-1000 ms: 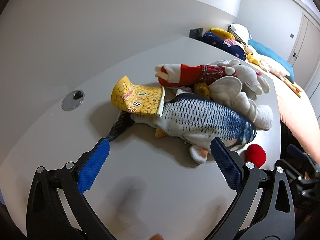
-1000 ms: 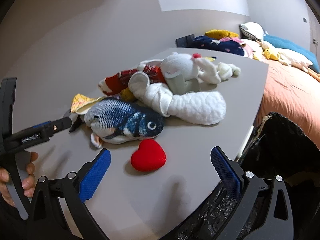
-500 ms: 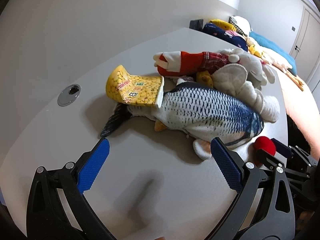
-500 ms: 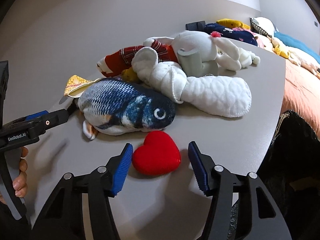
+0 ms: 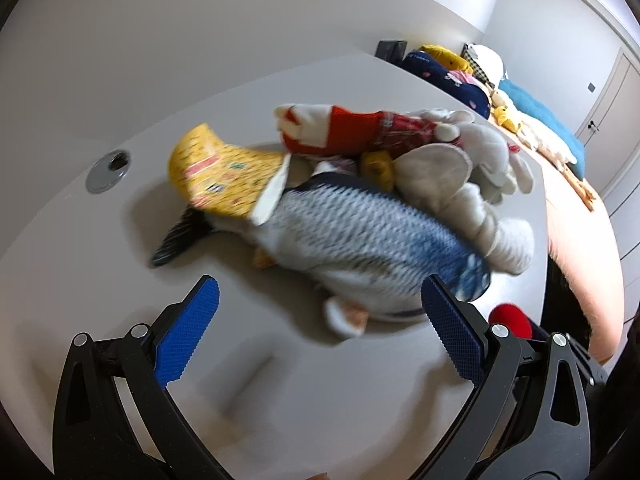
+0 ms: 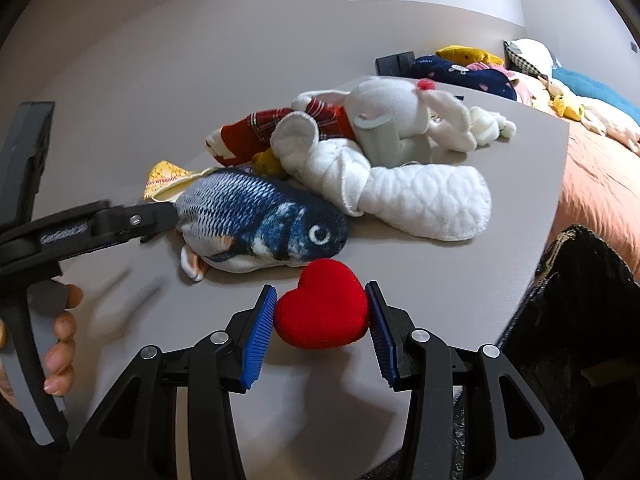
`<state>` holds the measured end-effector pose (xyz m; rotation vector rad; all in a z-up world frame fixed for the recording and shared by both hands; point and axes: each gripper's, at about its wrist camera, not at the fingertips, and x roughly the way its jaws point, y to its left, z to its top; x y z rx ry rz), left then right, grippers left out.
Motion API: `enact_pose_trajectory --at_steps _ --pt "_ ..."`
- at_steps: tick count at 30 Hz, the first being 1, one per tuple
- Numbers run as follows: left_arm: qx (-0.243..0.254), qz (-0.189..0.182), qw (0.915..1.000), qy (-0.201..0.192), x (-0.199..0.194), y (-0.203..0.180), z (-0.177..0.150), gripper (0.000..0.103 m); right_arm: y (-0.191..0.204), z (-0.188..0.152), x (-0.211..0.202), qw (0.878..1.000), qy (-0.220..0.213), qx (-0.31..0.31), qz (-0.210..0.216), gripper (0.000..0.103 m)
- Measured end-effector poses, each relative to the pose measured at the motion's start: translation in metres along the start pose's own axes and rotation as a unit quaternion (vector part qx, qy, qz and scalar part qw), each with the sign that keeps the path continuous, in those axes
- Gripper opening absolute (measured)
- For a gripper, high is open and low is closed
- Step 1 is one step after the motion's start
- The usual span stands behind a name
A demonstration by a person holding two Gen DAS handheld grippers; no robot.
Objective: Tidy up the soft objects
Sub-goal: 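Grasp the red heart with the right tool while the left tool grasps the blue fish, then carry both toys over the black bin and open both tools to drop them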
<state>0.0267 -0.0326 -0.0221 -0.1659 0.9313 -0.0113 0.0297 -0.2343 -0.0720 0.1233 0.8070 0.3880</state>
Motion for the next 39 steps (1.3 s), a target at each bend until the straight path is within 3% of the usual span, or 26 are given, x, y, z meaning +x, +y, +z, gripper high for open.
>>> enact_pose_trajectory --at_steps 13,20,23,29,34,39 --pt "-0.013 0.004 0.9998 0.013 0.032 -0.029 0.02 0.097 -0.032 0.002 -0.032 0.999 -0.027 0.033 0.002 0.047" --pt "-0.017 0.005 0.9993 0.034 0.049 -0.034 0.02 0.068 -0.04 0.0 -0.042 0.999 -0.034 0.039 0.003 0.047" --pt "-0.013 0.006 0.9995 0.029 0.051 -0.038 0.019 0.061 -0.042 -0.001 -0.044 0.999 -0.036 0.04 0.002 0.047" --pt "0.002 -0.001 0.9999 0.01 0.045 -0.043 0.015 0.035 -0.049 -0.005 -0.057 0.998 -0.045 0.045 0.0 0.047" --pt "-0.015 -0.037 0.9992 -0.004 0.032 -0.039 0.012 0.024 -0.053 -0.005 -0.067 0.997 -0.054 0.048 -0.002 0.047" --pt "0.004 -0.056 0.9977 -0.038 0.006 -0.05 0.007 0.023 -0.056 -0.007 -0.081 0.997 -0.067 0.045 -0.006 0.047"
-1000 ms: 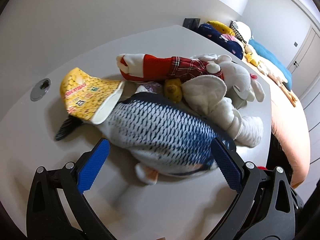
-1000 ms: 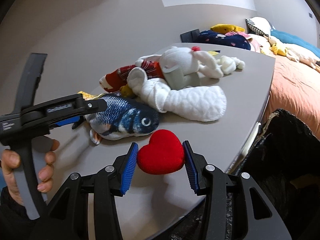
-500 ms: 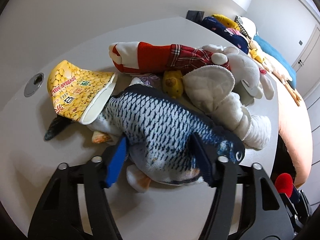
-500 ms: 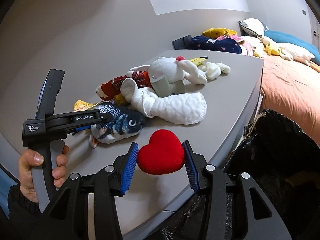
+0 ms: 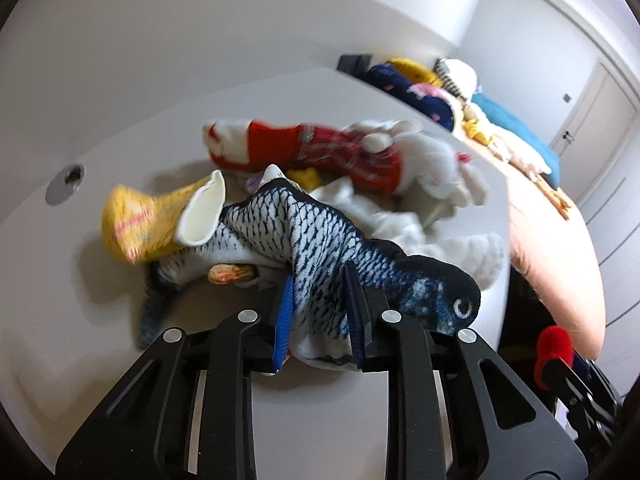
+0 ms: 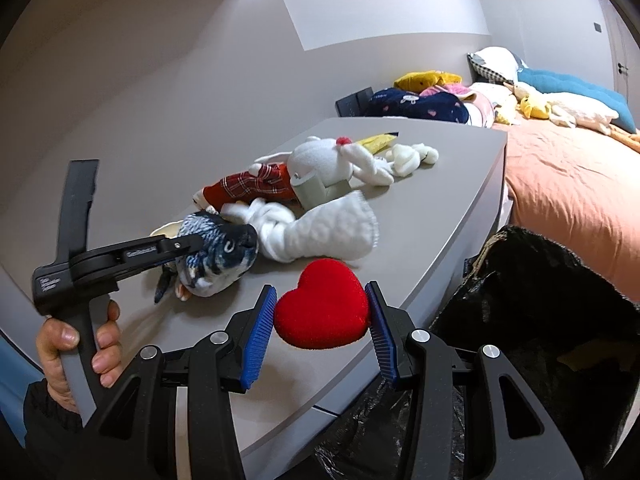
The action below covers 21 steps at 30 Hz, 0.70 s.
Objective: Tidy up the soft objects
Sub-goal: 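Carry both toys over the black bin and open both tools to drop them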
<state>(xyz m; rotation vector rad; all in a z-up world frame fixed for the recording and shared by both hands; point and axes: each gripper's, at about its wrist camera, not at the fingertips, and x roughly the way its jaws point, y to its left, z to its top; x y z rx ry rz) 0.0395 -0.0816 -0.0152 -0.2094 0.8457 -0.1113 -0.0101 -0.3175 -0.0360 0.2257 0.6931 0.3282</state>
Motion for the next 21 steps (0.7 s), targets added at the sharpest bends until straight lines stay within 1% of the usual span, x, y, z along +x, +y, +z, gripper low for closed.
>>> enact_pose_trajectory --at_steps 9,17,21 --pt "0.032 -0.05 0.9977 -0.033 -0.034 -0.037 0.007 0.023 -0.01 0.004 -0.027 1.0 -0.026 0.004 -0.015 0.047" --pt "0.067 -0.073 0.994 -0.047 -0.047 -0.077 0.006 0.023 -0.032 0.006 -0.057 0.998 -0.047 0.017 -0.041 0.047" --pt "0.085 -0.089 0.9913 -0.046 -0.047 -0.1 0.003 0.023 -0.047 0.004 -0.073 0.996 -0.057 0.027 -0.059 0.047"
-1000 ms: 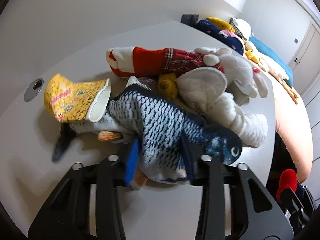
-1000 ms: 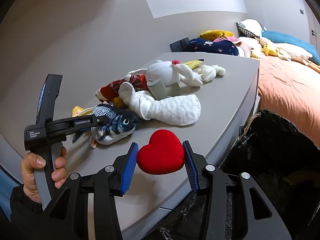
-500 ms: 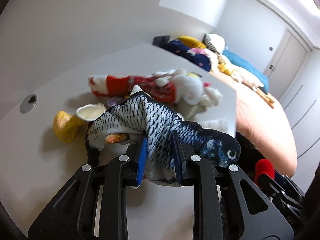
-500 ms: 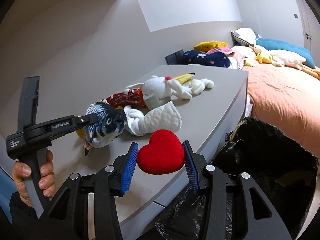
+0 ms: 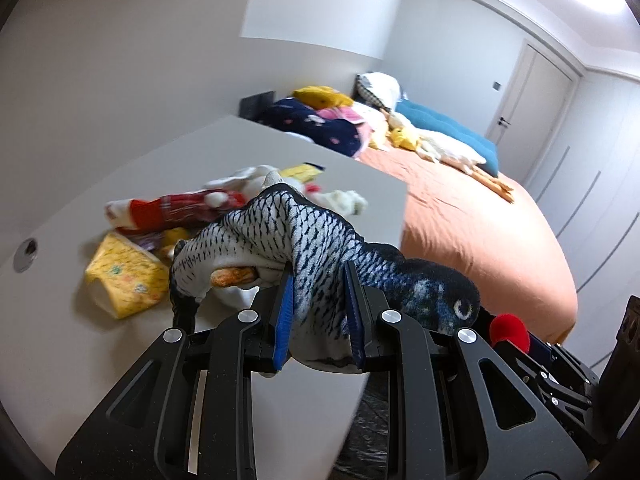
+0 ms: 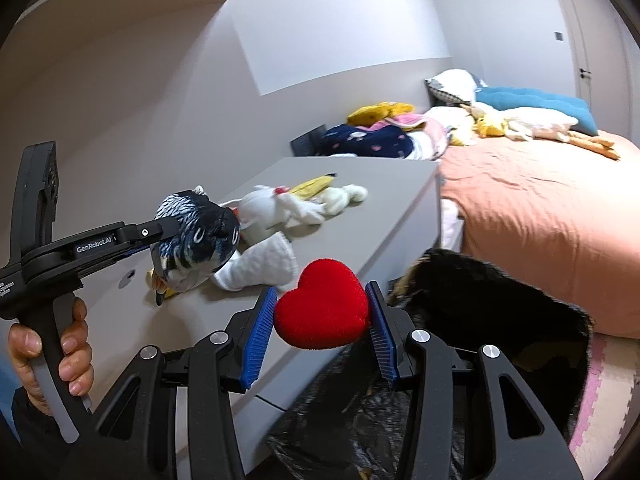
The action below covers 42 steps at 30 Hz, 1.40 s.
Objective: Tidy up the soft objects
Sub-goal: 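Carry both toys over the black bin and open both tools to drop them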
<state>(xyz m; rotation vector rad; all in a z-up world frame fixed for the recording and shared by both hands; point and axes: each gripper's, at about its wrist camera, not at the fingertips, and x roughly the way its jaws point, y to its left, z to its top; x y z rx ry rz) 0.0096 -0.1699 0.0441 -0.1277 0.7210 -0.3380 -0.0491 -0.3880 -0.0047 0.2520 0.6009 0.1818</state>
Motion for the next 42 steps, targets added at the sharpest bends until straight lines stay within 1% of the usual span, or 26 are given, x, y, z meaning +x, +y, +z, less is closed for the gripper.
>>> enact_pose_trajectory --at_steps 10,14,17,24,25,26,27,28,29,30,32,34,36,42 --pt "0.043 -0.036 0.9983 0.015 0.018 -0.05 -0.002 0.023 -0.044 0.001 -0.032 0.998 -0.026 0.035 -0.052 0.047" --pt "0.063 -0.049 0.9965 0.025 0.023 -0.069 -0.008 0.023 -0.062 -0.001 -0.045 0.995 -0.039 0.053 -0.076 0.047" --pt "0.086 -0.055 0.9942 0.032 0.028 -0.084 -0.016 0.024 -0.075 -0.001 -0.054 0.992 -0.048 0.068 -0.092 0.047" --pt "0.129 -0.075 0.9866 0.067 0.048 -0.113 -0.035 0.025 -0.103 -0.003 -0.07 0.986 -0.063 0.099 -0.116 0.047" --pt "0.133 -0.078 0.9855 0.07 0.049 -0.116 -0.037 0.03 -0.105 -0.003 -0.071 0.986 -0.063 0.101 -0.117 0.047" --pt "0.14 -0.084 0.9839 0.074 0.05 -0.119 -0.039 0.039 -0.107 -0.004 -0.071 0.985 -0.065 0.106 -0.118 0.048" --pt "0.151 -0.092 0.981 0.08 0.051 -0.122 -0.042 0.047 -0.108 -0.004 -0.073 0.984 -0.067 0.109 -0.121 0.053" --pt "0.161 -0.099 0.9786 0.081 0.049 -0.127 -0.044 0.068 -0.109 -0.005 -0.074 0.983 -0.069 0.113 -0.126 0.068" --pt "0.169 -0.104 0.9771 0.075 0.047 -0.13 -0.046 0.089 -0.111 -0.006 -0.075 0.981 -0.075 0.118 -0.132 0.076" --pt "0.181 -0.11 0.9754 0.062 0.043 -0.134 -0.048 0.093 -0.112 -0.006 -0.076 0.979 -0.082 0.124 -0.137 0.077" --pt "0.2 -0.116 0.972 0.041 0.036 -0.138 -0.049 0.094 -0.116 -0.007 -0.077 0.977 -0.088 0.134 -0.142 0.078" --pt "0.211 -0.113 0.9703 0.035 0.035 -0.142 -0.048 0.094 -0.119 -0.006 -0.078 0.976 -0.09 0.14 -0.142 0.078" --pt "0.213 -0.111 0.97 0.036 0.036 -0.142 -0.048 0.094 -0.12 -0.007 -0.079 0.975 -0.09 0.142 -0.143 0.078" --pt "0.202 -0.104 0.9728 0.042 0.039 -0.136 -0.049 0.095 -0.117 -0.005 -0.071 0.977 -0.081 0.136 -0.144 0.078"
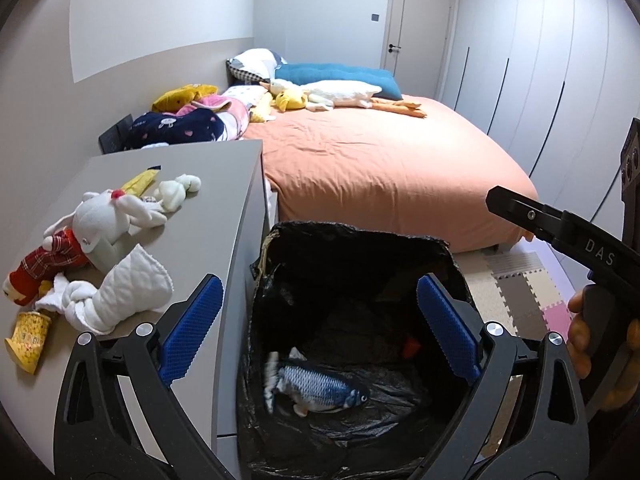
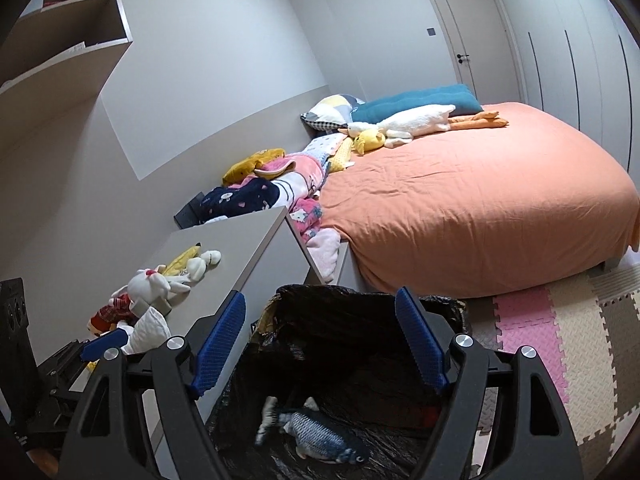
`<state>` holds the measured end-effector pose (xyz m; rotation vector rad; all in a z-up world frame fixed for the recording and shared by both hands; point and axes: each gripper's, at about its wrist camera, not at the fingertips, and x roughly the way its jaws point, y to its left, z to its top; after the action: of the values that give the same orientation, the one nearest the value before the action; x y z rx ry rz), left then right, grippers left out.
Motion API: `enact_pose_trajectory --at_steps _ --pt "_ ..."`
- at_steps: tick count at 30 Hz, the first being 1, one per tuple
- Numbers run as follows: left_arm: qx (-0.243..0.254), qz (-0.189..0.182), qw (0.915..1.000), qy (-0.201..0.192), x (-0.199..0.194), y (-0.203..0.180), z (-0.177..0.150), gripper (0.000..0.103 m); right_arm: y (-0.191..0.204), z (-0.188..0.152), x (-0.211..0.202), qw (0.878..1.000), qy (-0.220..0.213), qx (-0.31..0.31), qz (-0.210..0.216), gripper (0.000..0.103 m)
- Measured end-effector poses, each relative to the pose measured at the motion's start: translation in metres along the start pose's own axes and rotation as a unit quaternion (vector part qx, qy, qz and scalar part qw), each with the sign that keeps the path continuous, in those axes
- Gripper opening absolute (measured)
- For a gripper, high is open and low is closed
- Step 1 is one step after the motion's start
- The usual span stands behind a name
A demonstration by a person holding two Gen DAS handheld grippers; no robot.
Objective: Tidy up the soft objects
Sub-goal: 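Carry both toys over the black bin and open both tools to drop them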
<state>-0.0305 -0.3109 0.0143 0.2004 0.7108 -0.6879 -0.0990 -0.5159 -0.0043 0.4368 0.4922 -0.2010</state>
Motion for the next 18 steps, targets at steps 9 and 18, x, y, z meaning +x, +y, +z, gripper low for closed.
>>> enact_pose_trajectory --at_steps 9,18 --pt "-0.003 0.018 0.9998 0.007 0.0 0.018 -0.004 0.094 0.02 -0.003 0.016 0.999 0.016 -0.019 0.023 0.078" --pt "-0.034 0.049 0.9981 0.014 -0.008 0.058 -0.009 0.095 0.063 -0.009 0.042 0.996 0.043 -0.05 0.06 0.078"
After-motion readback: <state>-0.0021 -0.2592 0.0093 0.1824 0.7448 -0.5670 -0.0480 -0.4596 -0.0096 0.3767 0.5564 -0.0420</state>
